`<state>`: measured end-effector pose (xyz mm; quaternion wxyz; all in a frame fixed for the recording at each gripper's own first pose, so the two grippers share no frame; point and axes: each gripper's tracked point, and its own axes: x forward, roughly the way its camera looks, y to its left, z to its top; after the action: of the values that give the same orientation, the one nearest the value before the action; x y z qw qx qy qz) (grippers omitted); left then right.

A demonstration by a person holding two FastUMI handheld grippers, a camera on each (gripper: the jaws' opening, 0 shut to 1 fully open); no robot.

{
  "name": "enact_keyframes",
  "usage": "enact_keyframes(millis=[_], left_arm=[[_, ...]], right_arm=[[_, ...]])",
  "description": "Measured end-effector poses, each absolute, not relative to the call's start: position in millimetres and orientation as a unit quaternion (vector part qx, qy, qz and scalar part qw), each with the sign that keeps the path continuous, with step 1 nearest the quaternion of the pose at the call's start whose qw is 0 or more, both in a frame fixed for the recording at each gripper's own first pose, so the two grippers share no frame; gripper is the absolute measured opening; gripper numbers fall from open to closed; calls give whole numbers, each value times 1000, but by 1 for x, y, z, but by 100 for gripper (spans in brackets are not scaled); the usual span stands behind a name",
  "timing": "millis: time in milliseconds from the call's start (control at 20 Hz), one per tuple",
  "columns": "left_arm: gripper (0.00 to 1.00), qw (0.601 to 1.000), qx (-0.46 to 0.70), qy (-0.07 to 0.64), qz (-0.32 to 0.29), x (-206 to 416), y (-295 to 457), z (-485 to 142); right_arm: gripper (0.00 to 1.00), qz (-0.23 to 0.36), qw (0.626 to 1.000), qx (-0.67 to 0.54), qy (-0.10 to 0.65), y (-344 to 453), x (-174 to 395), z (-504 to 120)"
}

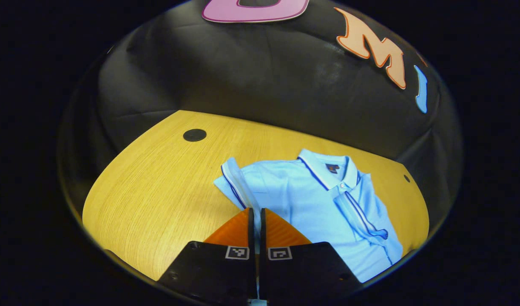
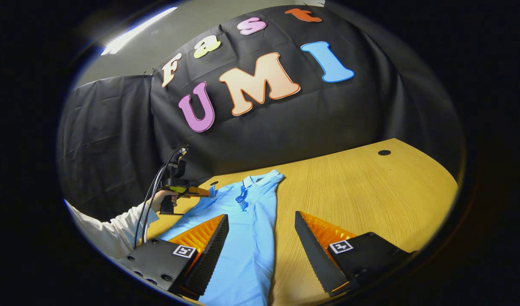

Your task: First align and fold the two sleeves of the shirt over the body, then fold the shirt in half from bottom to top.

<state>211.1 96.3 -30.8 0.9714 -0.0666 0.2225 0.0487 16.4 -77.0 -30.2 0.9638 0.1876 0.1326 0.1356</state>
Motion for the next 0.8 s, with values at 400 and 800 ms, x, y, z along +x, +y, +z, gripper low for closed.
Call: enact_keyframes(millis=[400, 800], left_arm=[[1, 978, -26, 196, -59, 204, -26, 6], [1, 964, 80, 219, -124, 213, -125, -42]], right_arm=[[97, 145, 961, 190, 141, -72, 14, -34], [97, 146, 960, 184, 154, -66, 12, -42]])
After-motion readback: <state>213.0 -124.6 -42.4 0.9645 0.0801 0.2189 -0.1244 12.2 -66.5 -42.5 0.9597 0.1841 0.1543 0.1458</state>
